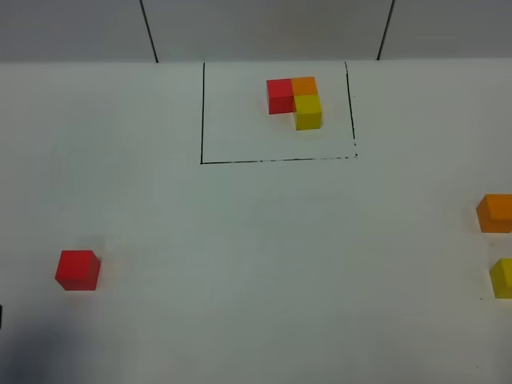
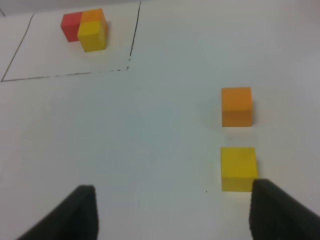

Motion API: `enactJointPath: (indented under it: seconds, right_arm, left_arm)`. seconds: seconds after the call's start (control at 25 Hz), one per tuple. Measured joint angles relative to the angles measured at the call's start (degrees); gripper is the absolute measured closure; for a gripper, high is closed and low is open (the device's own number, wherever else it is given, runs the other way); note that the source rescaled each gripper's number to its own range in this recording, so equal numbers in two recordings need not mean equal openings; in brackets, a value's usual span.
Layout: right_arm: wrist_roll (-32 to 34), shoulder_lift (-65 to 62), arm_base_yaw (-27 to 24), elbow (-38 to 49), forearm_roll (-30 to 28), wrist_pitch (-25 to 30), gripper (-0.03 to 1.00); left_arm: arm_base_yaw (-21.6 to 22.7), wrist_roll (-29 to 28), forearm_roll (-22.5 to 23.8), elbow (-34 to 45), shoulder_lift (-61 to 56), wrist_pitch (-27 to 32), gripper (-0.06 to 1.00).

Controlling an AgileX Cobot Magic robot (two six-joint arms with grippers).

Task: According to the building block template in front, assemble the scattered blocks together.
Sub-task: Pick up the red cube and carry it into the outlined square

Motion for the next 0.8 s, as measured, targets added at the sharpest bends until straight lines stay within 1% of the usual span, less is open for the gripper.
enactJointPath:
  seconds: [0.08,0.16,0.24,0.36,0.44,0.6,0.68,0.8]
  right_arm:
    - [0.0,0.0,0.0,0.0,0.0,0.0,0.61]
    - [0.0,0.0,0.0,0.0,0.0,0.0,0.61]
    - [0.0,0.0,0.0,0.0,0.0,0.0,0.61]
    - [0.0,0.0,0.0,0.0,0.0,0.0,0.61]
    - [0.0,0.0,0.0,0.0,0.0,0.0,0.61]
    - [0.0,0.0,0.0,0.0,0.0,0.0,0.61]
    - [0.0,0.0,0.0,0.0,0.0,0.0,0.61]
    - [0.0,0.0,0.0,0.0,0.0,0.0,0.61]
  left_arm:
    - [0.0,0.0,0.1,0.0,5.0,-0.6,0.17]
    - [0.0,0.1,0.8,0.0,9.4,-2.5,0.18]
    - [0.0,0.2,2.6,-0.2,14.0,-5.2,0.18]
    - [0.0,0.1,6.8,-0.3,20.8,-8.5,0.18]
    - [0.0,-0.1,7.8,-0.3,25.0,-11.1,0.18]
    - [-0.3,0.9,6.1,-0.3,32.1,-17.9,0.18]
    - [-1.5,1.8,5.6,-0.3,35.1,-20.5,0.18]
    - [-3.9,1.4,5.2,-0.3,38.9,-23.4,0.18]
